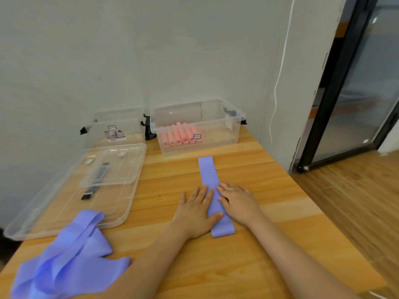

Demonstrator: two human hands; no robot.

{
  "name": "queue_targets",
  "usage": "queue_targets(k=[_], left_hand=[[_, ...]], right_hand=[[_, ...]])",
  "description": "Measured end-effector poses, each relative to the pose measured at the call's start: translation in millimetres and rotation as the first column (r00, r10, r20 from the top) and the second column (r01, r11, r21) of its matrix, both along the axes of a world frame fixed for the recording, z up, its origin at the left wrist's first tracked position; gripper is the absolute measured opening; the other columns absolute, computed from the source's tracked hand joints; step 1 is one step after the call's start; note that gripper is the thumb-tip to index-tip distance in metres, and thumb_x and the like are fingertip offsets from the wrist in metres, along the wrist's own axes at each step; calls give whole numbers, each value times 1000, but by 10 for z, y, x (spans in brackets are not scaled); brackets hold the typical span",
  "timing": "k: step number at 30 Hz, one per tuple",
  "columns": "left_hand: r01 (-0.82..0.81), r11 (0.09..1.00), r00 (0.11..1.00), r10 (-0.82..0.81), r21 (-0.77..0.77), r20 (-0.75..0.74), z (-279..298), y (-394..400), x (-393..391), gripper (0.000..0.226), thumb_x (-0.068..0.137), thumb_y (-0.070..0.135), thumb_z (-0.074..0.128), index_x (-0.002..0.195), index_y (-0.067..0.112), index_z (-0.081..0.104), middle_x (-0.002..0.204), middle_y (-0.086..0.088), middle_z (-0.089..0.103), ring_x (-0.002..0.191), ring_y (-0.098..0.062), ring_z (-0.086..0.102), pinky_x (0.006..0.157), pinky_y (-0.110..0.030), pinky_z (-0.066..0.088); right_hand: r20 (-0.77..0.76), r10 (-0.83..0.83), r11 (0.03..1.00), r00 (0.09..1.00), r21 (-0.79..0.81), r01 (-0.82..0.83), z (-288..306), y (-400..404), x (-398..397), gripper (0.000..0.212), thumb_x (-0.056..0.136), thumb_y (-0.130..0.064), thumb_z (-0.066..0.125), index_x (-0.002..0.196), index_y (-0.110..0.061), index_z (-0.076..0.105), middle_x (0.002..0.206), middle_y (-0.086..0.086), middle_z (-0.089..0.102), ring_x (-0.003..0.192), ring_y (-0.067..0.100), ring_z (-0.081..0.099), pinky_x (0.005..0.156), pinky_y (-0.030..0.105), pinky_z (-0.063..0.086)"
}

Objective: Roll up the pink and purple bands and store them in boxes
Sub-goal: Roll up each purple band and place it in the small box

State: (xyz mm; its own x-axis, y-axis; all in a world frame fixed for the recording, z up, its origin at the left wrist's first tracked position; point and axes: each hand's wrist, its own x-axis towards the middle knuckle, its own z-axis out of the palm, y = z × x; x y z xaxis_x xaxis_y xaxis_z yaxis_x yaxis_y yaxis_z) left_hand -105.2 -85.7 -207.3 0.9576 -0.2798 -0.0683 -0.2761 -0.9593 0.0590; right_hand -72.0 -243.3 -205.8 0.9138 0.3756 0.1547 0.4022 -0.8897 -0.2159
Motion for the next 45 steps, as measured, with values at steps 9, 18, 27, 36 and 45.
queue_targets(k=[9,18,27,36,45], left_hand=[[194,926,947,-90,-324,307,40,25,-331,68,85,56,24,134,16,49,144,-3,41,136,-18,33,111,-29,17],[379,841,890,-218,-385,401,-73,11,-686,25,81,35,51,85,23,73,81,6,62,75,-11,57,64,-22,46],[178,832,938,18,-526,347,-23,-128,-758,11,80,18,56,83,16,66,75,1,65,69,-17,59,61,-19,35],[131,827,950,52,-546,307,-48,-107,-739,9,74,20,59,78,18,67,74,3,60,69,-16,58,61,-19,39],[172,821,942,24,-544,334,-44,-133,-665,15,79,24,54,75,16,66,71,1,65,67,-19,59,64,-20,36]], right_hand=[[164,-1,965,986,258,-42,13,-94,-288,49,89,-38,37,126,-11,57,133,4,54,125,17,49,105,34,34],[164,191,941,968,249,-228,-131,-341,-959,30,78,-36,49,89,-25,74,95,-10,68,89,10,62,82,24,46],[20,39,854,999,519,-44,-20,-241,-910,12,78,-8,61,82,-17,67,76,-8,61,71,-1,53,71,17,42],[112,-17,905,994,425,-33,-134,-233,-872,3,73,-14,70,72,-11,71,78,-3,59,79,13,56,69,16,37],[68,23,888,997,456,-52,-77,-236,-855,13,78,-12,58,76,-10,70,78,1,63,79,14,56,72,14,37]])
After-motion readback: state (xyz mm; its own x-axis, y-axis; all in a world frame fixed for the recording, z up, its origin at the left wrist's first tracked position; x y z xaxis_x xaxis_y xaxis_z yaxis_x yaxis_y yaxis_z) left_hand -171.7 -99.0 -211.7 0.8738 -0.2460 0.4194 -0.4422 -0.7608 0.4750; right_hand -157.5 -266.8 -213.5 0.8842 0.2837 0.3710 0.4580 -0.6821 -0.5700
